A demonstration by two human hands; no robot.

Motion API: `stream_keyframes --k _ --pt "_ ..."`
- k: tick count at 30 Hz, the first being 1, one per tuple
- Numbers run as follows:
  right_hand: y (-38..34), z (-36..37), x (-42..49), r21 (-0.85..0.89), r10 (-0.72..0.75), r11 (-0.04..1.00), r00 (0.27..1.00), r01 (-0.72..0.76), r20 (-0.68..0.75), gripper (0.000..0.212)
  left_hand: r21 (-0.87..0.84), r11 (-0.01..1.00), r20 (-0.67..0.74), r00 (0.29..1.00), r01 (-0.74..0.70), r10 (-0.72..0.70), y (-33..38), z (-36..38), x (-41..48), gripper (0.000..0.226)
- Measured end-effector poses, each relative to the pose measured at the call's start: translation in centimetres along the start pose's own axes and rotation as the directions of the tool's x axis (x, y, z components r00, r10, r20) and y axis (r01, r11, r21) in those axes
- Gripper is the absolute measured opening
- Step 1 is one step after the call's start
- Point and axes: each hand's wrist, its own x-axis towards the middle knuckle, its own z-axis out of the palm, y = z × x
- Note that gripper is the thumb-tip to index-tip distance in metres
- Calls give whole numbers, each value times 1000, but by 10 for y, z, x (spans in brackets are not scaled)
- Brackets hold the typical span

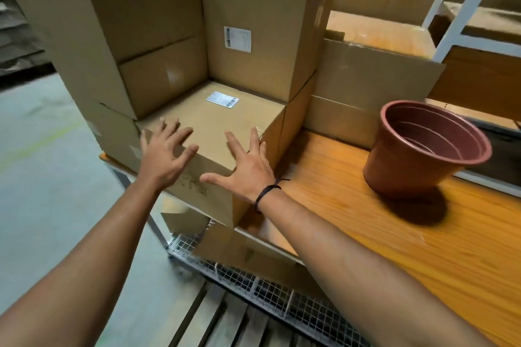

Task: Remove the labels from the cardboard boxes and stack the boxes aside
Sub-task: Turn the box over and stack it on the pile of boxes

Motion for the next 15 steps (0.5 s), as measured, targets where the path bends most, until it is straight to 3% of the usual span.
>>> stream_keyframes --k 6,15 --pt "-10 24 7 5 56 998 991 -55 -118 83 -33 994 -8 994 -106 106 -24 3 1 82" --pt "5 19 -15 -3 -7 1000 992 7 -126 74 -65 983 -88 982 -174 169 -24 6 -9 78"
